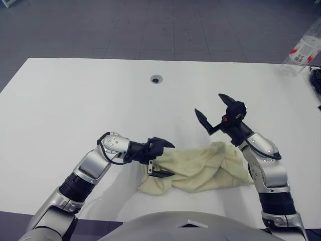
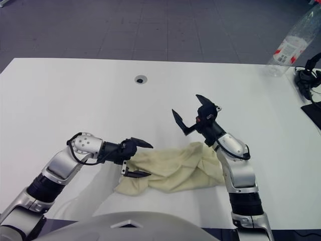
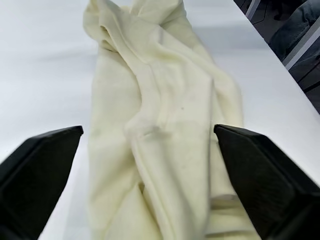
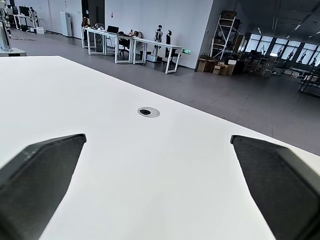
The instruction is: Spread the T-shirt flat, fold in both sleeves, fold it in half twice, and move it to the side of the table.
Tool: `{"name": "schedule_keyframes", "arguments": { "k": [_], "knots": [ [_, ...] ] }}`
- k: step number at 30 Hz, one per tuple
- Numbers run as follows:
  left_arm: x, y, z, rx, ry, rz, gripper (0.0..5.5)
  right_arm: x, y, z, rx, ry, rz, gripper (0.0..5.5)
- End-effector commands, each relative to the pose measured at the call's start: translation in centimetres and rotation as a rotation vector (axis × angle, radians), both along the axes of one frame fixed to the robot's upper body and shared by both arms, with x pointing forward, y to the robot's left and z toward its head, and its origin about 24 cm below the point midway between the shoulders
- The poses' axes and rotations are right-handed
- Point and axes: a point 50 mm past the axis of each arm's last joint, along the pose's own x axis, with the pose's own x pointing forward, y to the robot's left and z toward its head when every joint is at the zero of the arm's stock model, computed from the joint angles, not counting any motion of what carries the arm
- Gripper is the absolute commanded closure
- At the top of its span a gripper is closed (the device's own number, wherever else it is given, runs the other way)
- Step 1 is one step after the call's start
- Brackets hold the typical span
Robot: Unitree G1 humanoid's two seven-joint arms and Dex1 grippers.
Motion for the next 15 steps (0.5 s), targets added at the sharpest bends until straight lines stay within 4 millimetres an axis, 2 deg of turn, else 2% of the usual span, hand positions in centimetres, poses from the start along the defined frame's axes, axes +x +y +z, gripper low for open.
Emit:
{"name": "schedule_keyframes", "arguments": {
  "k": [1,7,12,15],
  "knots": [
    [-0.35,0.36,0.42,0.005,0.025,-0.022,1.5,-0.12,0.19,-0.04,-0.007,0.005,0.002,0.1],
    [-0.51,0.63,0.43,0.019,0.06,-0.024,2.56,-0.07,0.3,-0.09,-0.01,0.004,0.004,0.1],
    [-1.1,0.28,0.85,-0.044,0.129,-0.045,3.38,-0.04,0.39,-0.14,-0.009,0.004,0.008,0.1],
    [-1.28,0.3,0.42,-0.019,0.154,-0.053,3.95,-0.04,0.4,-0.15,-0.01,0.004,0.009,0.1]
  ]
}}
